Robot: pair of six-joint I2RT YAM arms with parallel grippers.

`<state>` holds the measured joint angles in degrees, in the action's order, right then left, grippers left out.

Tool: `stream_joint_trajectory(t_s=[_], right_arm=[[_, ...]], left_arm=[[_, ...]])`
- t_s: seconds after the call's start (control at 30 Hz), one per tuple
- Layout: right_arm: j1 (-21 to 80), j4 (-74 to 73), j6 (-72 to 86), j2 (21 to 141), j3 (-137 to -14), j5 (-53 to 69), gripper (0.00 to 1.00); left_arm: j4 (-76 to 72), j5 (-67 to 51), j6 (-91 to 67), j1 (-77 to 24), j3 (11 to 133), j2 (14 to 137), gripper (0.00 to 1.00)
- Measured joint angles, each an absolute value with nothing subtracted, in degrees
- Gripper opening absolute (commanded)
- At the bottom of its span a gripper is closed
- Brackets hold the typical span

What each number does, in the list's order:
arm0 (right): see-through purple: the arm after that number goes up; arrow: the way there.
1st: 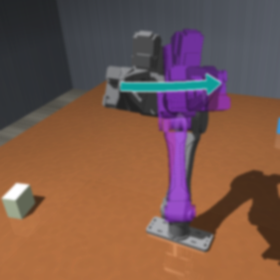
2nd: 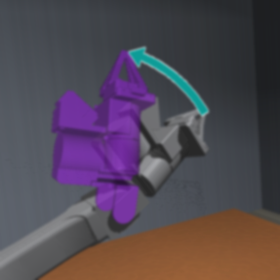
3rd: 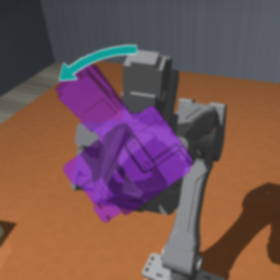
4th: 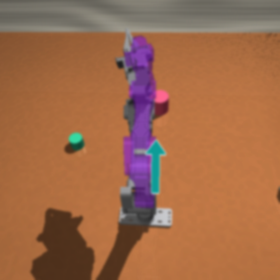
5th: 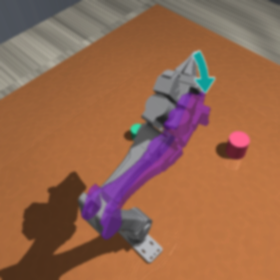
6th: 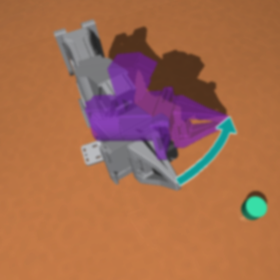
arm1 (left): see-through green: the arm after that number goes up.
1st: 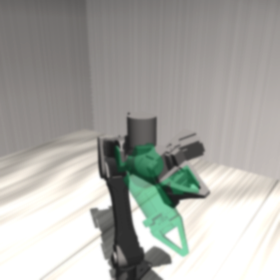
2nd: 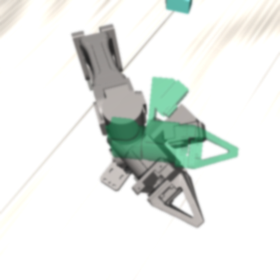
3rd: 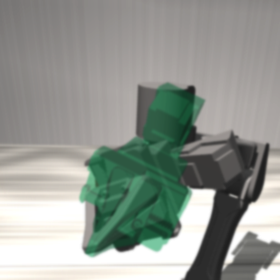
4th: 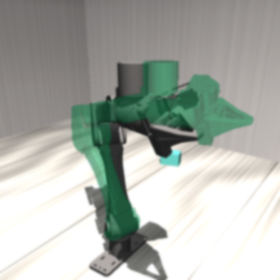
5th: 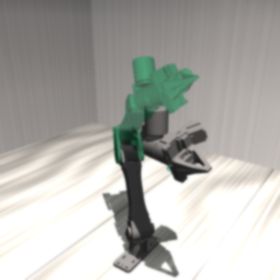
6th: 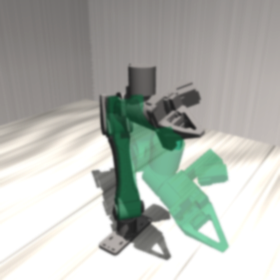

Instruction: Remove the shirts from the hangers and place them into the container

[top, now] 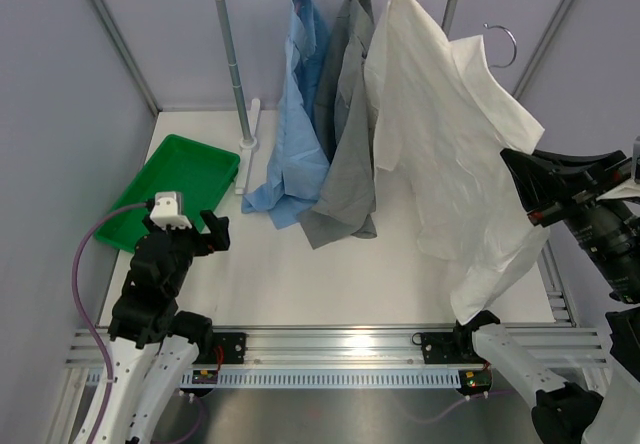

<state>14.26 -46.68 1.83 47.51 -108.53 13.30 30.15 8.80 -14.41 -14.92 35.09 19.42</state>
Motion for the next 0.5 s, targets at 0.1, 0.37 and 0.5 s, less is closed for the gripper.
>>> stream_joint_trajectory(t_s=[0.1, 0.37, 0.5], right_arm=[[14.3, -46.4, 2.2, 46.6, -108.5, 17.1, 0.00], [14.3, -45.2, 2.3, 45.0, -108.6, 26.9, 0.00], [14.3, -44.5, 1.7, 43.6, -104.2, 34.2, 0.00]], left_arm=[[30.1, 8.8, -14.4, -14.9, 35.1, 19.6, 0.99], [30.1, 8.7, -14.4, -14.9, 35.1, 19.6, 0.99], [30.0, 8.2, -14.4, -14.9, 35.1, 19.7, 0.99]])
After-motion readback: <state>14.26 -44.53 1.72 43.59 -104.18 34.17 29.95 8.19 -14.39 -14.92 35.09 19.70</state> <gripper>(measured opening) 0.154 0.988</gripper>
